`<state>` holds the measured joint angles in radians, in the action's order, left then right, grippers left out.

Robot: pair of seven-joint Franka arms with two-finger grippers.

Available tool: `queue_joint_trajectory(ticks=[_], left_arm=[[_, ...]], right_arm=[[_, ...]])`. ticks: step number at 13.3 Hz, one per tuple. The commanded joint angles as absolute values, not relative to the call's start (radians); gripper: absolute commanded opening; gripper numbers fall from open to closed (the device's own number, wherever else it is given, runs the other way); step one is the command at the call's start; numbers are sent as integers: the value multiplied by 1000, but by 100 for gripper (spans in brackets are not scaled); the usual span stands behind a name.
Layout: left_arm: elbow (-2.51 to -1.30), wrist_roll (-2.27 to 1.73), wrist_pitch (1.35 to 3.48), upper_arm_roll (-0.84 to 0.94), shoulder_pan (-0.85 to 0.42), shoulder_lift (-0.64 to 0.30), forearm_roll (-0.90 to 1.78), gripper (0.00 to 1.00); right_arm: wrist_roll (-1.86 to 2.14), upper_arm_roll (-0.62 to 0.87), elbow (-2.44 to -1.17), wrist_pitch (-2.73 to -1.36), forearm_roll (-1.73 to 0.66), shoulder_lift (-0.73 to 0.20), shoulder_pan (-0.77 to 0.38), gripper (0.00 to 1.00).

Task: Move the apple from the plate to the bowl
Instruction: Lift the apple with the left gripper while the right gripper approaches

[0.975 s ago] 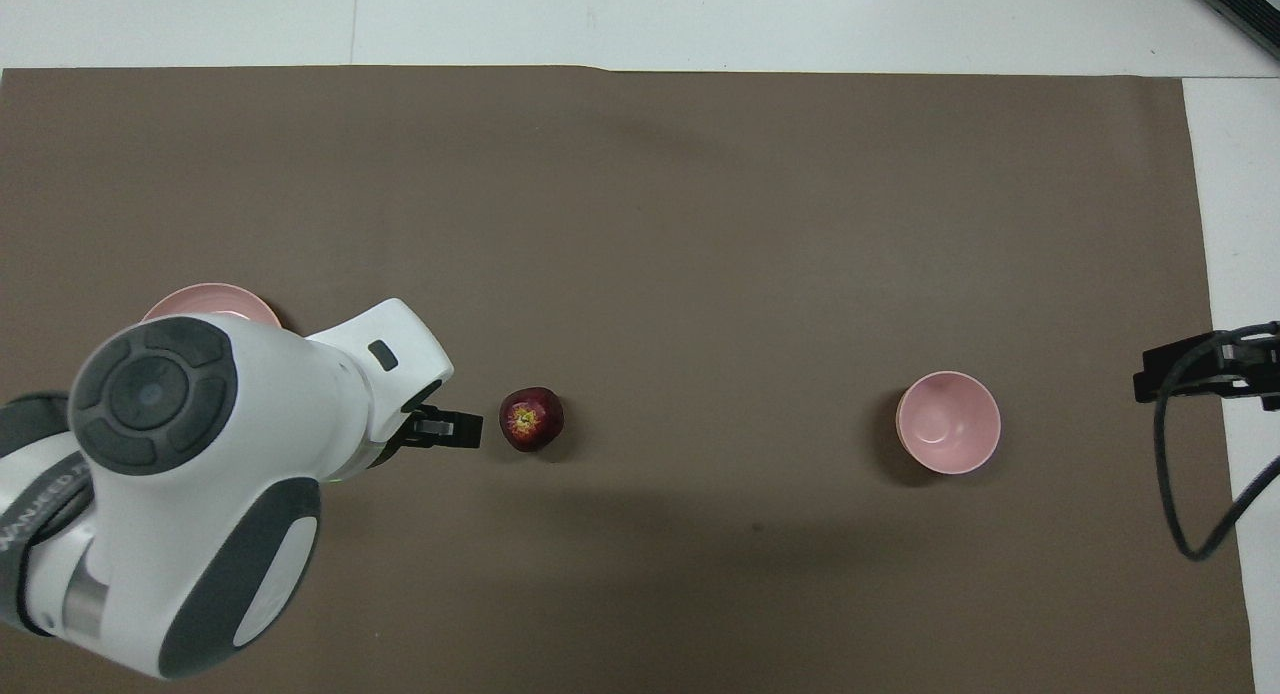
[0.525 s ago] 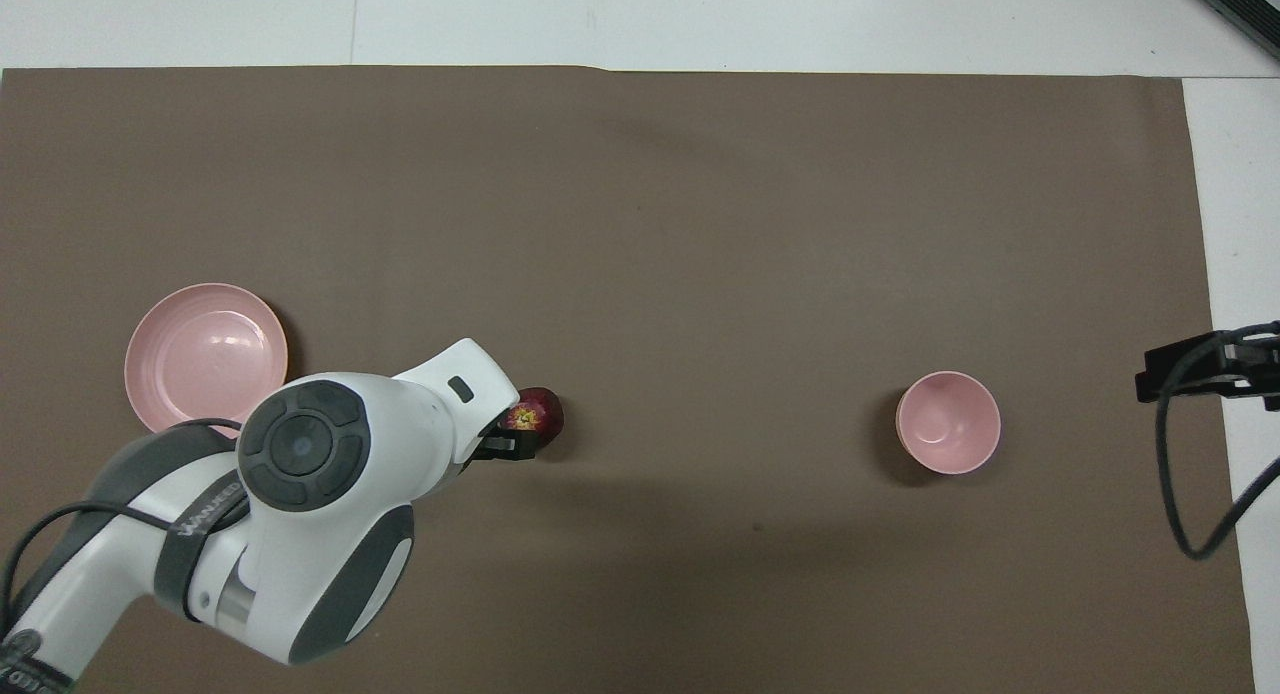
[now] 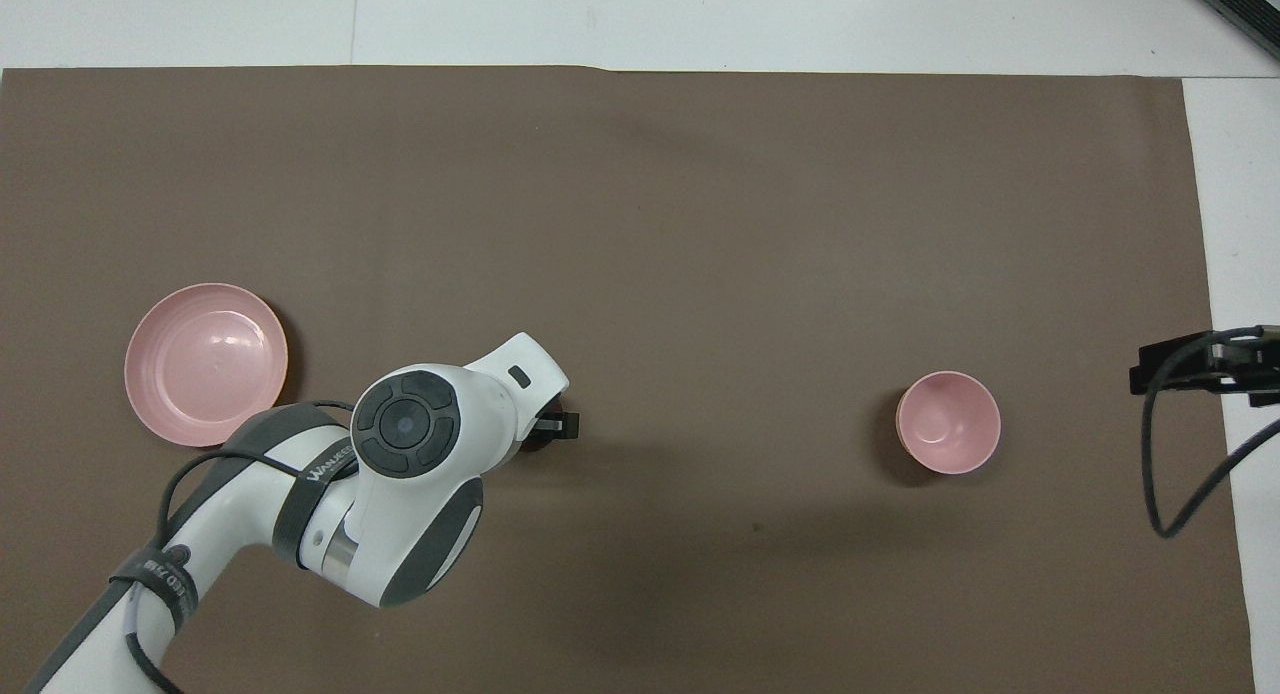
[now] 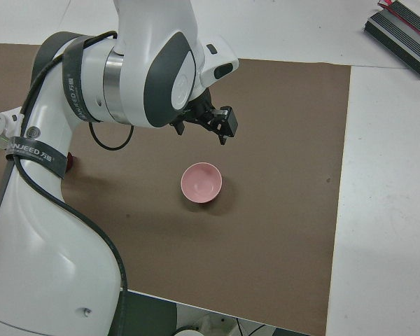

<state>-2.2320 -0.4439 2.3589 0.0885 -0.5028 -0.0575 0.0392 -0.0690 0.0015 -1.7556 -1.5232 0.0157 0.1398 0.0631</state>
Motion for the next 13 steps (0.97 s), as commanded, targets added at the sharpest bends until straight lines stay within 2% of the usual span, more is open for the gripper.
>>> queue_joint_trajectory(ticks=[1, 10, 11, 13], left_arm=[[-2232, -459, 2384, 75, -517, -57, 34, 100], [-2227, -449, 2436, 74, -509, -91, 26, 100], [-2227, -449, 2436, 74, -508, -91, 26, 95], [-2227, -451, 2430, 74, -508, -91, 26, 57]], right_arm=[[-58, 8, -1850, -1587, -3, 170, 75, 100], [-64, 9, -1968, -1693, -8, 152, 64, 100], [-75, 11, -1974, -1709, -9, 141, 63, 100], [-101, 11, -1977, -1732, -9, 109, 40, 100]])
